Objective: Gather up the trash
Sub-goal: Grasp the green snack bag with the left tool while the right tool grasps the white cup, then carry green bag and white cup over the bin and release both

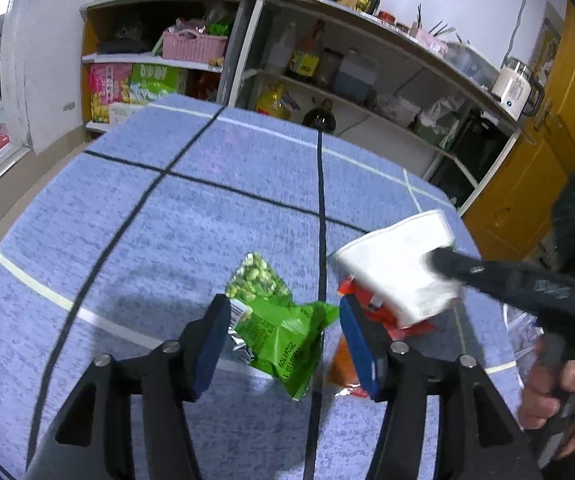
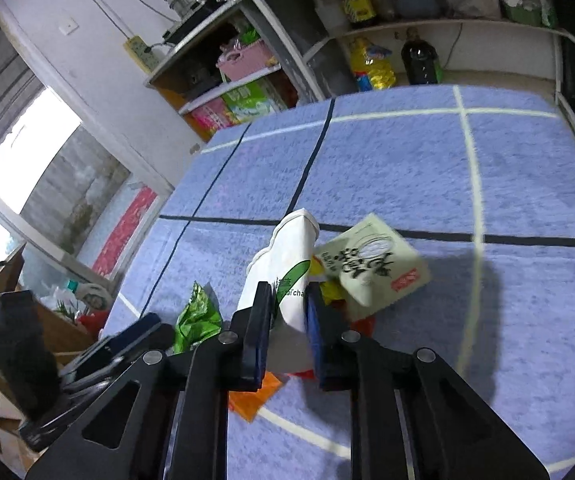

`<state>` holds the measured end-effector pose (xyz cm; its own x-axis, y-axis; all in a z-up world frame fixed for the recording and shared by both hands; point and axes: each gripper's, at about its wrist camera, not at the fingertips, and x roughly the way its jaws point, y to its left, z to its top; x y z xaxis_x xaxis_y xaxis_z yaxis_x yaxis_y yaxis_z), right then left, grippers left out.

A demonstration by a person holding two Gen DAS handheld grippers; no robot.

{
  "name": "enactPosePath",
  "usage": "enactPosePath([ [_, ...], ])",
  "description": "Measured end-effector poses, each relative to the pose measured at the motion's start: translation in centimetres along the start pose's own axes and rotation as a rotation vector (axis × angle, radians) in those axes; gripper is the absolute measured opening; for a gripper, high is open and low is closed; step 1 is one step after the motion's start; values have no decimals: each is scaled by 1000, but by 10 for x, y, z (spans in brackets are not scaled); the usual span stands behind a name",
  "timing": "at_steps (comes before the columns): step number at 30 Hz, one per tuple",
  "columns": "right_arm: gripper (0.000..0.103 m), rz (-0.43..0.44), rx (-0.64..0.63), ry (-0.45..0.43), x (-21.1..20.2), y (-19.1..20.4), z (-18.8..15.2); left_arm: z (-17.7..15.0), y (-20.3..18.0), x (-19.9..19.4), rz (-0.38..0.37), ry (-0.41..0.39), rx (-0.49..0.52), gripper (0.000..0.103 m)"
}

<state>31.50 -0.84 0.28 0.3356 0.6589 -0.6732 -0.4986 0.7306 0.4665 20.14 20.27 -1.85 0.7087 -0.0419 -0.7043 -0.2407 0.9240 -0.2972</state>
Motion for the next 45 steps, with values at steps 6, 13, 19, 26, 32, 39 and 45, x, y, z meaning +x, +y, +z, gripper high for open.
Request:
enactPosePath([
  [6, 17, 3, 5, -17, -28, -12, -9, -4, -12, 19, 40, 36, 43, 63],
  [13, 17, -26, 17, -46, -65, -33, -20, -9, -26, 33, 106, 43, 127, 66],
  [19, 17, -39, 31, -77, -96, -49, -31, -11, -24, 32, 128, 32, 122, 35],
  [26, 17, -35, 61, -122, -127, -68, -50, -14, -26, 8, 74, -22, 105, 30],
  [32, 17, -42, 115, -163, -151, -90, -66, -25, -61, -31, -63, -100, 149, 30],
  [39, 17, -85, 169, -222, -186, -116, -81, -40, -138, -36, -209, -95, 278, 30],
  [45, 17, -150, 217, -273, -220, -147, -95, -52, -203, -31, -297, -68, 379, 30],
])
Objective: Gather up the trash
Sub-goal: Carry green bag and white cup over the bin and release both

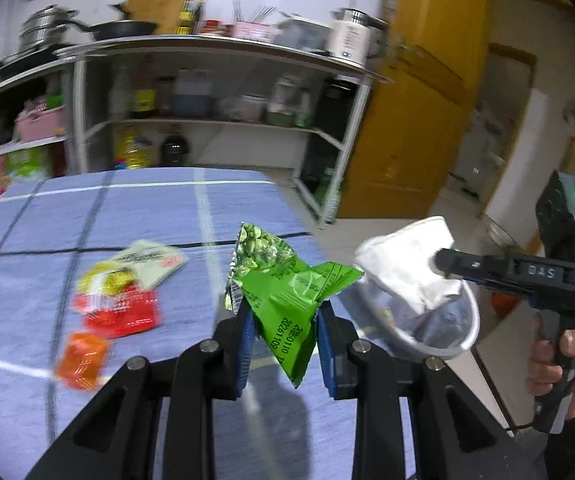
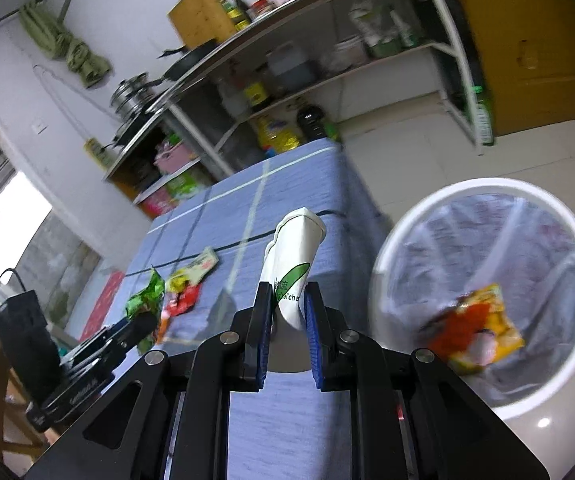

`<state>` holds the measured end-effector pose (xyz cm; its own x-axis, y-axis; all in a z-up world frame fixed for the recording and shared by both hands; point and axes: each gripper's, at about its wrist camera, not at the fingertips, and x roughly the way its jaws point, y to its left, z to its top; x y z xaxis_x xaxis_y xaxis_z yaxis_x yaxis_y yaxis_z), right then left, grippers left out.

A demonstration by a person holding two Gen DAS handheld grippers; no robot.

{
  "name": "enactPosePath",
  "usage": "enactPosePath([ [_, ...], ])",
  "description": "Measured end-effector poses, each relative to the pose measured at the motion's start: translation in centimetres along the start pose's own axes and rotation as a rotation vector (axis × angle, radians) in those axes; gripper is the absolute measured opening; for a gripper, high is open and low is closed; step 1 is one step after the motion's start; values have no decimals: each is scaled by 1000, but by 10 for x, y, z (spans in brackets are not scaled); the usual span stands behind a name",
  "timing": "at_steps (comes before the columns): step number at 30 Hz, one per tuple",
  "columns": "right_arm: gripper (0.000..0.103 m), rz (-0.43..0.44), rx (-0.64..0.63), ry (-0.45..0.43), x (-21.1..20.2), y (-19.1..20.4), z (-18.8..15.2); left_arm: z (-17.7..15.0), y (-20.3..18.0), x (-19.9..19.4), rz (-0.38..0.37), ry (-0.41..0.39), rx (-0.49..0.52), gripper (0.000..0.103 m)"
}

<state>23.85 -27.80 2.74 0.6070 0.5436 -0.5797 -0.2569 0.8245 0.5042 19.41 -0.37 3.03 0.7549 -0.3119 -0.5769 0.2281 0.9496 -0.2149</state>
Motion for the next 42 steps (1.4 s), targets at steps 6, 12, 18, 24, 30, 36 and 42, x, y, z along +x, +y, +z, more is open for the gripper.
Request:
enactPosePath([
  [6, 17, -67, 78, -30, -25, -49, -2, 7, -53, 32, -81, 41, 70, 30],
  [12, 17, -139, 119, -46, -38, -85, -2, 14, -94, 67, -148, 87, 96, 30],
  [18, 17, -216, 114, -49, -37, -100, -1, 15, -124, 101, -178, 139, 107, 31],
  [24, 17, -263, 107, -31, -29, -111, -2, 12, -137, 133, -176, 199, 101, 33],
  [30, 17, -292, 114, -4, -21, -120, -1, 3, -139, 145, -173, 243, 88, 38],
  [36, 25, -330, 114, -19, -25, -121, -3, 6, -135, 146, -169, 240, 76, 50],
  [42, 26, -332, 97, -44, -34, -115, -3, 7, -131, 134, -170, 217, 65, 50],
])
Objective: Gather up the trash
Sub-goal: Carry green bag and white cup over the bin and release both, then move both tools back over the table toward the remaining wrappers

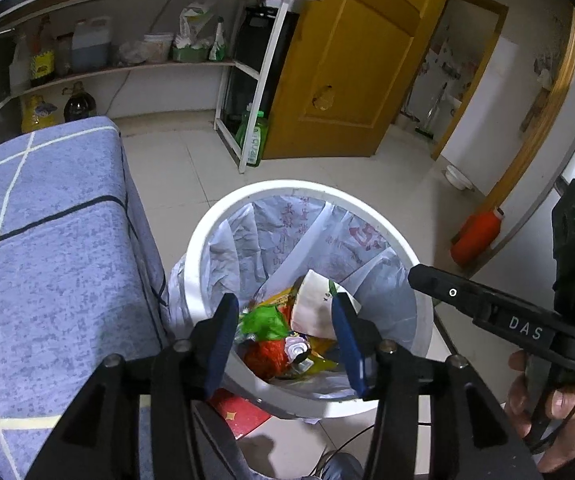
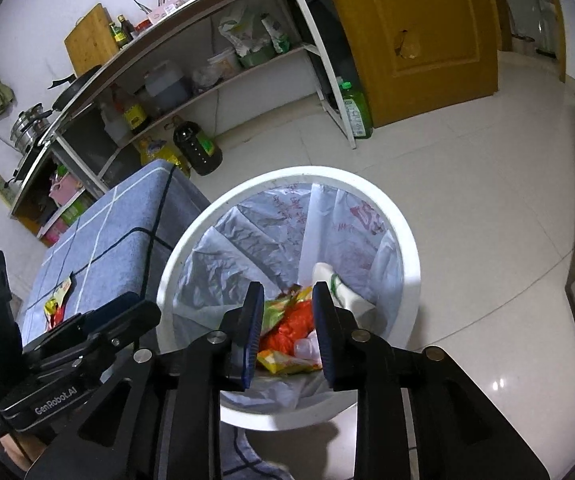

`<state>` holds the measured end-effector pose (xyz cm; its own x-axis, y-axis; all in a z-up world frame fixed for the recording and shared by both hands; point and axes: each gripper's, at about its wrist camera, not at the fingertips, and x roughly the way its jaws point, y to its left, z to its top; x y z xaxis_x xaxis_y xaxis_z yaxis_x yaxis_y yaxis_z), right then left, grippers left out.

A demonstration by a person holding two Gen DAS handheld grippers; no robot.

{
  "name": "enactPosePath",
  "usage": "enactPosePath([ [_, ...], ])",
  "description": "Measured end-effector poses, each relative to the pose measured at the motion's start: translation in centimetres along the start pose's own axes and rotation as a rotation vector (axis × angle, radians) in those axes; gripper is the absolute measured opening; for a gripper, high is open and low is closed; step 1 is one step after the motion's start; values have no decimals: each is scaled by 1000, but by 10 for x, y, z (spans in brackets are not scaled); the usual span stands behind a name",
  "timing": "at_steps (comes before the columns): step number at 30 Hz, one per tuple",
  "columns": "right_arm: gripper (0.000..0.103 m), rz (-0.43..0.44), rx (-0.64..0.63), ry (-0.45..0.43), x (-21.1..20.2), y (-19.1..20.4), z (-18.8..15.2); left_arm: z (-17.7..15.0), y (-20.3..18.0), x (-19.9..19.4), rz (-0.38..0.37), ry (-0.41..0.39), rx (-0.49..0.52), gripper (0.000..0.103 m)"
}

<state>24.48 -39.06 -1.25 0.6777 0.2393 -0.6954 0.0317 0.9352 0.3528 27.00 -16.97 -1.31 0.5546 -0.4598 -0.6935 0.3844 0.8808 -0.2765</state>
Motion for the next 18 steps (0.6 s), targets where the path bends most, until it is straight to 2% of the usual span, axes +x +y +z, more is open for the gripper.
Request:
enactPosePath([
  [9, 26, 35, -91, -72, -25, 34, -2, -5, 12, -40, 19, -66, -16, 50],
  [18, 26, 104, -234, -117, -44, 88, -15, -21, 47, -98, 74, -145, -55, 50],
])
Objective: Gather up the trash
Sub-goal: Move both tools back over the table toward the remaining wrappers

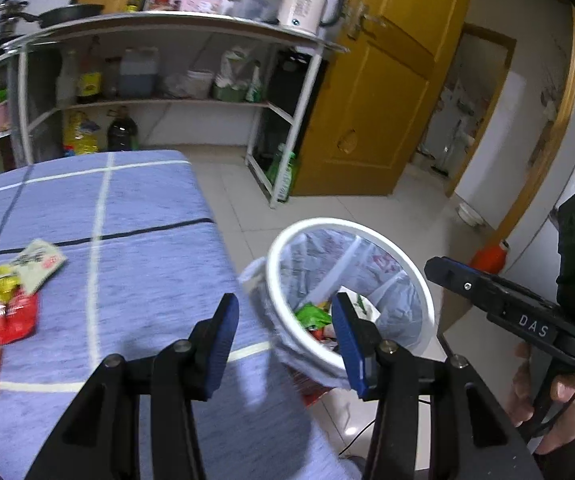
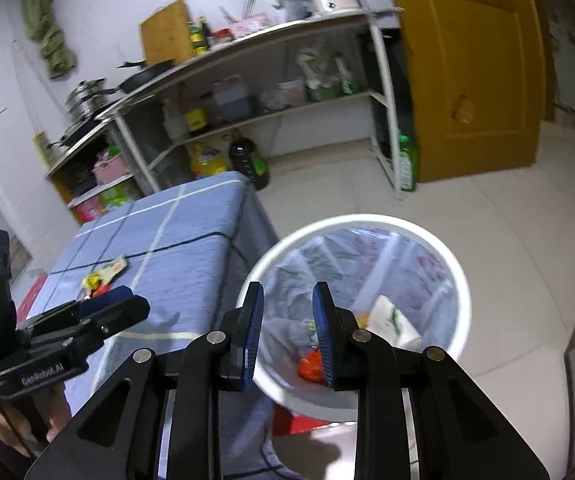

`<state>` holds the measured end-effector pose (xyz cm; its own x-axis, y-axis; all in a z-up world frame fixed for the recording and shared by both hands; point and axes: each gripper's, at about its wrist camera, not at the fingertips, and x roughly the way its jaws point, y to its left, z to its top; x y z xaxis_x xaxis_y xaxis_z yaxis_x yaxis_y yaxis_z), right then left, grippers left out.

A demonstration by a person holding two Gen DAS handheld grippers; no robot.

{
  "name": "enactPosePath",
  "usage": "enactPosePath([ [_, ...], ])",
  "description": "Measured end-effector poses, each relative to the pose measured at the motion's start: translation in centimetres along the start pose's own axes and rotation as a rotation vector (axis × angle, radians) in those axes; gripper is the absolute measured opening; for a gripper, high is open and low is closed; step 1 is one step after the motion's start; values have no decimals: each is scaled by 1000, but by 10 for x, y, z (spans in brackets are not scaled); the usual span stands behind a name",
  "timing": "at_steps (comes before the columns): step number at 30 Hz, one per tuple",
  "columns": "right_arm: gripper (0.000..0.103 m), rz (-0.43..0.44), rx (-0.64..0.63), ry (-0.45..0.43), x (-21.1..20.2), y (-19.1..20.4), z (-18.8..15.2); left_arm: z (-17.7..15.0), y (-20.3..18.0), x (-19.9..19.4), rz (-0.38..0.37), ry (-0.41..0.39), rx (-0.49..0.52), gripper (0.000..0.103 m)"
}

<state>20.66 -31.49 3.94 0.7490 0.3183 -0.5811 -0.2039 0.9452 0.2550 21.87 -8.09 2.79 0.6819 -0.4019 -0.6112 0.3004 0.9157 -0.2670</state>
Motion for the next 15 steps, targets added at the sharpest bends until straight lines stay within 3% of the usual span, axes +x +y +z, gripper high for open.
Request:
enactPosePath([
  [15, 26, 143, -208, 42, 22, 110, -8, -29, 107, -77, 214, -82, -112, 50],
])
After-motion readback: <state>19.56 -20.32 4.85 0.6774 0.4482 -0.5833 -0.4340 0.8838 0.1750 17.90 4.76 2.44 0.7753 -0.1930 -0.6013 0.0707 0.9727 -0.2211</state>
